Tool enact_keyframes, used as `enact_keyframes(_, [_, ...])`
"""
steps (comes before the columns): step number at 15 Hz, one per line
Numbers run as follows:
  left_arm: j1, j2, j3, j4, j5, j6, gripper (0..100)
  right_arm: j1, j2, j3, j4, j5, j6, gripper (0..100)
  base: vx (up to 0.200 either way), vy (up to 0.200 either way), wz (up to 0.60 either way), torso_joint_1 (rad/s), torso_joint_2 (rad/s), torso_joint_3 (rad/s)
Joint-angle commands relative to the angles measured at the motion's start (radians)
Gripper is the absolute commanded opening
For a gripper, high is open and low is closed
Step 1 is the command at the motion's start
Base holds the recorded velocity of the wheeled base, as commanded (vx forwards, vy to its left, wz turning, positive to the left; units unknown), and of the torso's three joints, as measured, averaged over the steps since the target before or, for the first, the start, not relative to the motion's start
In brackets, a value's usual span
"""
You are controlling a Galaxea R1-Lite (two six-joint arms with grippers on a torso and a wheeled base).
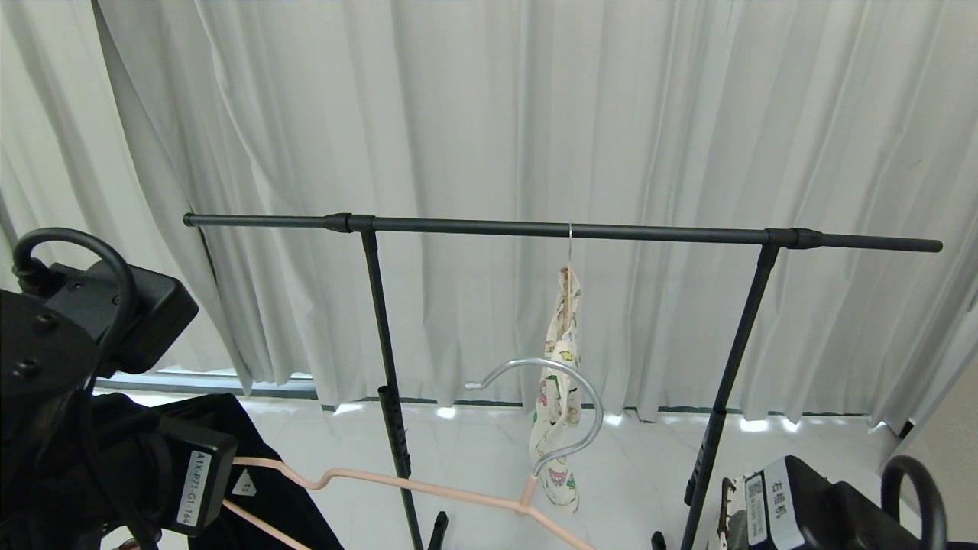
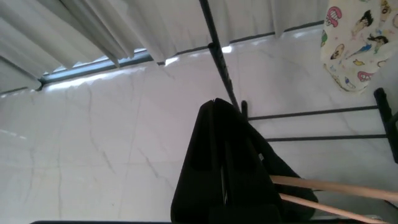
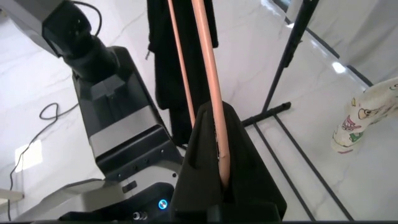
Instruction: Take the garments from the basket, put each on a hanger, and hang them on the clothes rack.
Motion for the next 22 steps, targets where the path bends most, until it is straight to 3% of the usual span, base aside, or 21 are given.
enact_keyframes(1, [-0.013, -0.003, -0.003, -0.002, 0.001, -0.002, 0, -0.028, 0.048, -0.028, -0.002, -0.004, 0.0, 0, 0.0, 0.0, 0.0, 0.0, 0.0, 0.0])
enact_keyframes(9, [-0.045, -0.001, -0.003, -0.059, 0.001, -0.022, 0, -0.048, 0.272, -0.126, -0.164, -0.073, 0.0, 0, 0.0, 0.0, 0.0, 0.0, 0.0, 0.0])
enact_keyframes(15, [-0.243, 0.007, -0.006, -0.188, 0.001, -0.039, 0, -0.028, 0.39, -0.244, -0.182, -0.071, 0.001, 0, 0.0, 0.0, 0.0, 0.0, 0.0, 0.0])
enact_keyframes(19, [-0.41, 0.005, -0.009, -0.232, 0.007, -0.037, 0, -0.028, 0.399, -0.253, -0.183, -0.074, 0.007, 0, 0.0, 0.0, 0.0, 0.0, 0.0, 0.0])
enact_keyframes(22, [-0.431, 0.011, -0.007, -0.231, 0.012, -0.034, 0, -0.028, 0.396, -0.253, -0.183, -0.091, 0.009, 0, 0.0, 0.0, 0.0, 0.0, 0.0, 0.0])
